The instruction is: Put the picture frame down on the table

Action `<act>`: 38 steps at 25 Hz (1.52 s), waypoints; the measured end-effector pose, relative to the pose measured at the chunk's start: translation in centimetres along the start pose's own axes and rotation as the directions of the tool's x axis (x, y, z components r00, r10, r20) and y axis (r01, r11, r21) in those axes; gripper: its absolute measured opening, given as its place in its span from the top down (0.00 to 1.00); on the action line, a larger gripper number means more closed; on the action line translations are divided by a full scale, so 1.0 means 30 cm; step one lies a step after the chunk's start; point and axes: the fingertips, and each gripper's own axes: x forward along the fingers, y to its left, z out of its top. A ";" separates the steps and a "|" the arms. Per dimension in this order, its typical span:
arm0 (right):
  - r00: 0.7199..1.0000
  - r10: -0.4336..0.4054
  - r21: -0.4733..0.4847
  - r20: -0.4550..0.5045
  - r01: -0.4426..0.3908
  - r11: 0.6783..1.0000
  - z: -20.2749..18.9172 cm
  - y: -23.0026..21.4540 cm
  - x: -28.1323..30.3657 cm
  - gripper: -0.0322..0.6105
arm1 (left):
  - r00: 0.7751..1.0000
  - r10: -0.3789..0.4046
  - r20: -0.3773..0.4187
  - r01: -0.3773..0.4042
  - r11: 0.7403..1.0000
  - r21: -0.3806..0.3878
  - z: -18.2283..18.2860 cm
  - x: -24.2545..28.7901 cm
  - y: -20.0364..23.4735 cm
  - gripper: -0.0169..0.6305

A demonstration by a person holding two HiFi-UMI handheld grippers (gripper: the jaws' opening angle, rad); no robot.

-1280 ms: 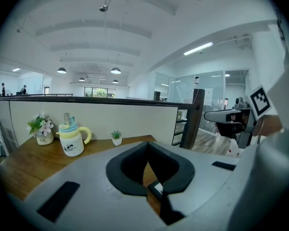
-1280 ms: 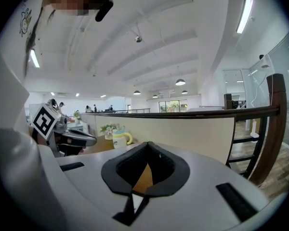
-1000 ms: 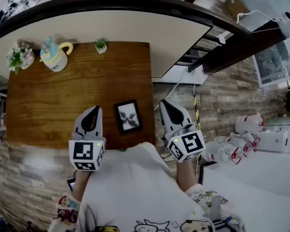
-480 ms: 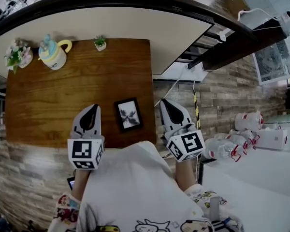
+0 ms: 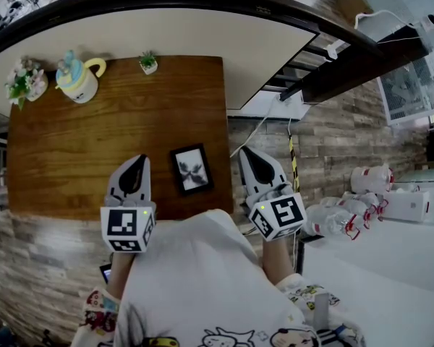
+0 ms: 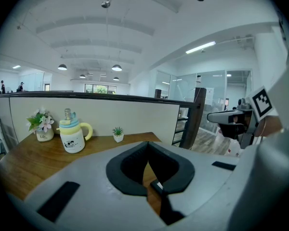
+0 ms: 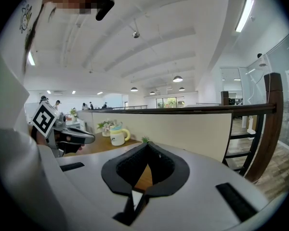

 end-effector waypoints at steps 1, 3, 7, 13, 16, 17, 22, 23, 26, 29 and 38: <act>1.000 -0.002 -0.003 -0.002 0.002 1.000 0.001 -0.001 0.001 0.95 | 1.000 0.000 0.001 0.000 1.000 0.002 -0.001 0.000 0.000 0.97; 1.000 -0.006 -0.009 -0.009 0.006 1.000 0.002 -0.002 0.000 0.95 | 1.000 -0.002 0.001 0.002 1.000 0.012 -0.004 -0.001 0.000 0.97; 1.000 -0.010 -0.011 -0.011 0.010 1.000 -0.001 -0.007 -0.001 0.95 | 1.000 -0.005 -0.002 0.005 1.000 0.017 -0.011 -0.002 -0.001 0.97; 1.000 -0.005 -0.011 -0.015 0.005 1.000 -0.005 -0.001 0.002 0.95 | 1.000 -0.002 -0.004 0.002 1.000 0.016 -0.014 -0.005 0.007 0.97; 1.000 -0.001 -0.012 -0.013 0.001 1.000 -0.006 0.001 0.006 0.95 | 1.000 0.004 -0.004 -0.004 1.000 0.013 -0.014 -0.002 0.019 0.97; 1.000 0.000 -0.010 -0.014 -0.001 1.000 -0.008 0.001 0.007 0.95 | 1.000 0.005 -0.004 -0.005 1.000 0.014 -0.015 0.000 0.023 0.97; 1.000 -0.002 0.002 -0.020 0.002 1.000 -0.020 -0.005 0.005 0.95 | 1.000 0.001 -0.003 -0.001 1.000 0.010 -0.012 0.001 0.038 0.97; 1.000 -0.004 0.003 -0.022 0.004 1.000 -0.020 -0.006 0.006 0.95 | 1.000 0.002 -0.004 -0.002 1.000 0.010 -0.012 0.000 0.043 0.97; 1.000 -0.004 0.006 -0.026 0.004 1.000 -0.022 -0.007 0.008 0.95 | 1.000 -0.001 -0.006 0.001 1.000 0.013 -0.010 0.001 0.051 0.97; 1.000 -0.002 0.007 -0.026 0.002 1.000 -0.032 -0.009 0.008 0.95 | 1.000 -0.008 -0.005 0.008 1.000 0.019 -0.010 0.006 0.053 0.97; 0.999 -0.014 0.006 -0.046 0.014 1.000 -0.044 -0.011 0.023 0.95 | 1.000 -0.019 0.004 0.018 0.999 0.028 -0.002 0.032 0.065 0.97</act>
